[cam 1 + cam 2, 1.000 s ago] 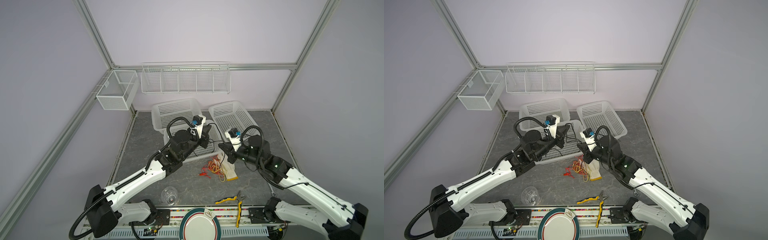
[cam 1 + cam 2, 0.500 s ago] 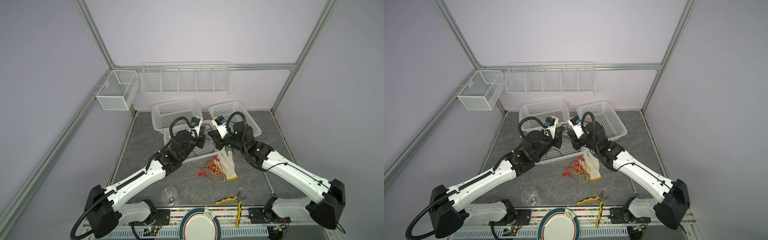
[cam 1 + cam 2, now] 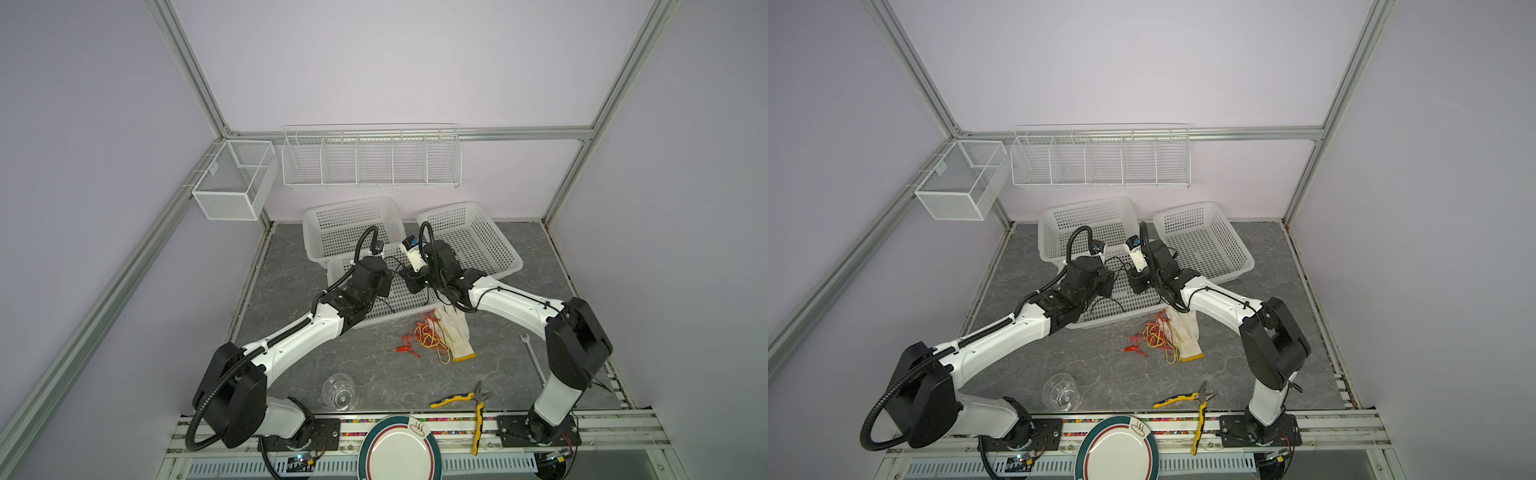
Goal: Untangle the cables
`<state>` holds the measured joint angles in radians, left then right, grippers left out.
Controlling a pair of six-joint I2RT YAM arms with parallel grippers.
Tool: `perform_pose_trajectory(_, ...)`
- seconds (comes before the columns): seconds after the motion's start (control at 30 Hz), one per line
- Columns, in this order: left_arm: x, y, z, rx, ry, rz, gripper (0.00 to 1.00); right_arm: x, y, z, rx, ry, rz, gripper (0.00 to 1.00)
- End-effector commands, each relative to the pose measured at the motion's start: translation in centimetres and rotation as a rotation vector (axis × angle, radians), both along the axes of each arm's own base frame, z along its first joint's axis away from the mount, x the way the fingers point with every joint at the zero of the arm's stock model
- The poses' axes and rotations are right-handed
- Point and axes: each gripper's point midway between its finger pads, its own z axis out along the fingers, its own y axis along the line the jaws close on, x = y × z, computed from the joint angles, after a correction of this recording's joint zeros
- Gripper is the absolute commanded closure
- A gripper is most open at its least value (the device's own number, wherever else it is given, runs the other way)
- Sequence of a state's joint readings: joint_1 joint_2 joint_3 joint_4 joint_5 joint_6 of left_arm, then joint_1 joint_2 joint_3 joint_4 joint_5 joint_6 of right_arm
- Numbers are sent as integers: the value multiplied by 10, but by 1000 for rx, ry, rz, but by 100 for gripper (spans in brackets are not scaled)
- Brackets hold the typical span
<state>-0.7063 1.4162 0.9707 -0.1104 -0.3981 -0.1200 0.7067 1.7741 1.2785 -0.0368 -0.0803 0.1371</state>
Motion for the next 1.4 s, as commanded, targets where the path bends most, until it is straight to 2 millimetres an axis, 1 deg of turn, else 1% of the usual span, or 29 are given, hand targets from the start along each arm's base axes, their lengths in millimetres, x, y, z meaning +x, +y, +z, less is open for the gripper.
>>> perform_pose_trajectory(0.0, 4, 12, -22, 63, 64, 47, 100, -1, 3, 5, 46, 24, -2, 69)
perform_pose_trajectory(0.07, 9, 21, -40, 78, 127, 81, 100, -3, -2, 0, 38, 35, -13, 64)
perform_pose_trajectory(0.13, 14, 29, -56, 85, 181, 120, 100, -5, -8, -1, 30, 39, -24, 59)
perform_pose_trajectory(0.2, 18, 36, -68, 104, 216, 145, 100, -5, -17, 0, 16, 35, -43, 54)
perform_pose_trajectory(0.33, 24, 39, -82, 161, 251, 169, 100, -9, -38, 3, -21, 25, -89, 41)
perform_pose_trajectory(0.43, 27, 41, -88, 195, 269, 184, 100, -12, -59, 0, -74, 22, -145, 34)
perform_pose_trajectory(0.5, 29, 42, -90, 210, 277, 191, 100, -14, -75, -2, -113, 15, -188, 33)
perform_pose_trajectory(0.63, 31, 42, -89, 224, 277, 199, 100, -22, -99, 5, -153, -24, -239, 29)
perform_pose_trajectory(0.77, 33, 42, -83, 227, 270, 200, 100, -27, -118, 14, -174, -67, -282, 26)
perform_pose_trajectory(0.87, 32, 37, -80, 221, 277, 172, 100, -28, -125, 20, -172, -80, -298, 24)
perform_pose_trajectory(0.97, 27, 30, -76, 217, 315, 115, 75, -30, -127, 23, -166, -83, -302, 22)
perform_pose_trajectory(1.07, 22, 27, -73, 211, 323, 81, 65, -30, -128, 24, -162, -86, -305, 20)
perform_pose_trajectory(1.1, 21, 27, -72, 206, 322, 77, 63, -30, -128, 27, -156, -89, -305, 20)
perform_pose_trajectory(1.23, 17, 30, -68, 203, 313, 78, 61, -29, -133, 28, -161, -99, -322, 17)
perform_pose_trajectory(1.37, 15, 35, -61, 200, 298, 93, 61, -21, -150, 22, -236, -103, -406, 12)
